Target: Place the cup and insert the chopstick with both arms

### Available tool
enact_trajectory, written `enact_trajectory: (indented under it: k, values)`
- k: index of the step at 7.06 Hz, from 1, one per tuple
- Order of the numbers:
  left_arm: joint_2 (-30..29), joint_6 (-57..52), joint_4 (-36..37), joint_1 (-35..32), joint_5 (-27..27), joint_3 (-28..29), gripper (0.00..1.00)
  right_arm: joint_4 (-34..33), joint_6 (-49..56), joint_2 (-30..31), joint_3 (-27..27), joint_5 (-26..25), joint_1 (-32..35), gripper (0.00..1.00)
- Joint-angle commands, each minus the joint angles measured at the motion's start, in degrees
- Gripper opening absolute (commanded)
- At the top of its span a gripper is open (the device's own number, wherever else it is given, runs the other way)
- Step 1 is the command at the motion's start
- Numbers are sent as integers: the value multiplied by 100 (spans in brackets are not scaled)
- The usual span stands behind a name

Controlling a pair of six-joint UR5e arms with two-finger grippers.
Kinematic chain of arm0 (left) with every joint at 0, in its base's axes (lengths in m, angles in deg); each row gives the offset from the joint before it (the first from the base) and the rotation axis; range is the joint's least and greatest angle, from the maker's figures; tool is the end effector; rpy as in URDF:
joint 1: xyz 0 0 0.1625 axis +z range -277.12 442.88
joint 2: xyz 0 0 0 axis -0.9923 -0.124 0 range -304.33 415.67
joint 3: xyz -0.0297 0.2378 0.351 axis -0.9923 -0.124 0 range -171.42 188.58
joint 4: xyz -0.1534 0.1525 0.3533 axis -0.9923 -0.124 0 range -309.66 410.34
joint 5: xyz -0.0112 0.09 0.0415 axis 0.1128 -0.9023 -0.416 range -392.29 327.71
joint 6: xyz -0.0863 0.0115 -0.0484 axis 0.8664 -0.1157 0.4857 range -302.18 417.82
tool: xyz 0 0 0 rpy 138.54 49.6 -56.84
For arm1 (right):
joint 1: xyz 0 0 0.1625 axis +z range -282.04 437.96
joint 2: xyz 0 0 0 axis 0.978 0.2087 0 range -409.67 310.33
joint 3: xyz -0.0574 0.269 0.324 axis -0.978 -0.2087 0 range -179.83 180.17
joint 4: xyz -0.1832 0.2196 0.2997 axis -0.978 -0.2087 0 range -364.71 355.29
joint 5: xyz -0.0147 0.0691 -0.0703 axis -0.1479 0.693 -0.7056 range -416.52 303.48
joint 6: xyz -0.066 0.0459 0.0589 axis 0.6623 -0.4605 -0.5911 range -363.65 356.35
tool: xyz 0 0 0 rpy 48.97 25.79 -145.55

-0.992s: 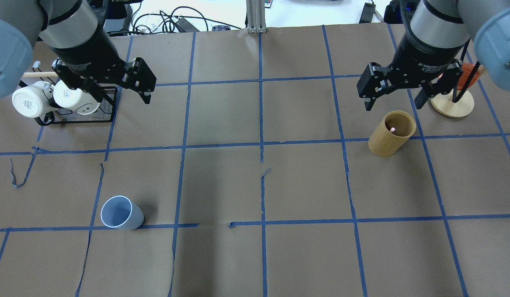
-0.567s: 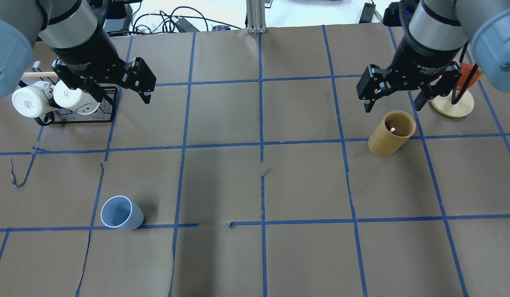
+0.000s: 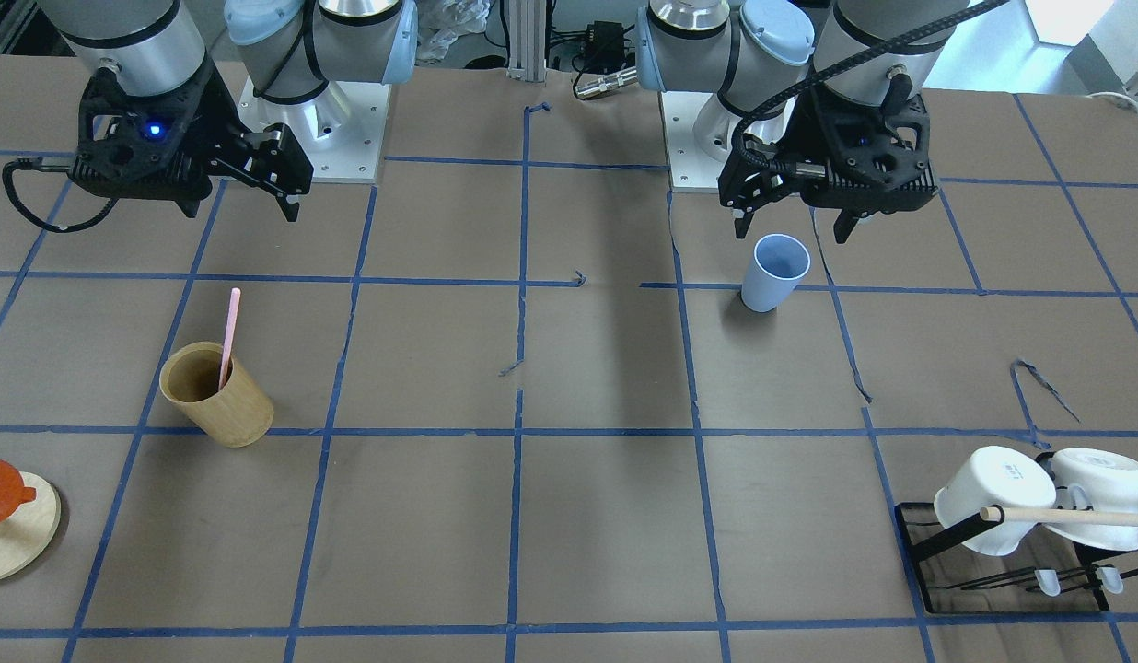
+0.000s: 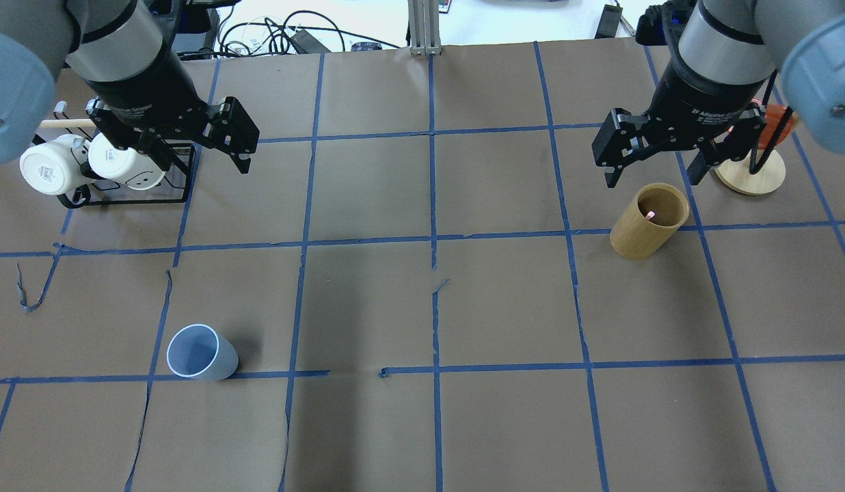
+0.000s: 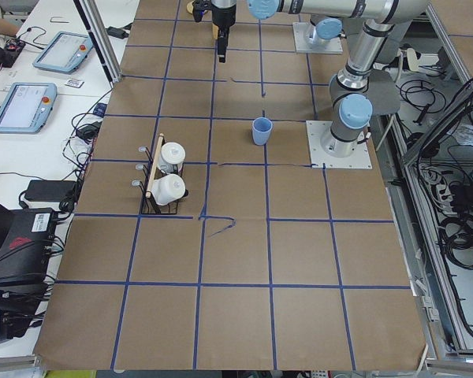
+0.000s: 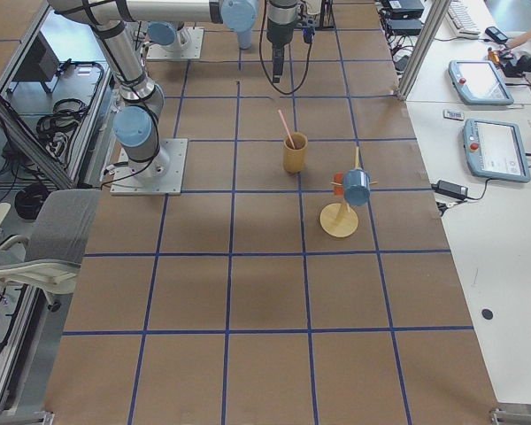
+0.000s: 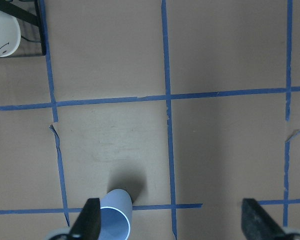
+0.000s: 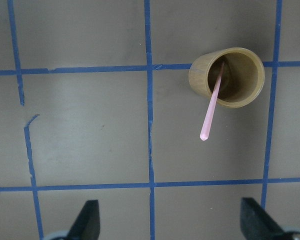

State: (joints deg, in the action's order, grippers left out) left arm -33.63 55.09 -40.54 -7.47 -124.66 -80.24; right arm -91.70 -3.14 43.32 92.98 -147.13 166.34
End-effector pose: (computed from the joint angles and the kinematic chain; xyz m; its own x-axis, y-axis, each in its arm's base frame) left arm -0.1321 -0.4875 0.5025 -0.9977 0.0530 -0.0422 0.0537 0.9984 -0.0156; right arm 0.1191 -0.4682 0.4837 -0.9998 0.0186 0.0101 0.0190 0.9986 0.0496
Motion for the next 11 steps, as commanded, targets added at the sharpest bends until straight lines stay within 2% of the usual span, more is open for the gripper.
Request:
enact_trajectory:
  k: [1,11]
  values:
    - [0,0,0,0,0,-4,100,7,-8,0,0,0,4,100]
    - [9,0,0,0,-9,-48,100,165,-289,0,9,17,4,100]
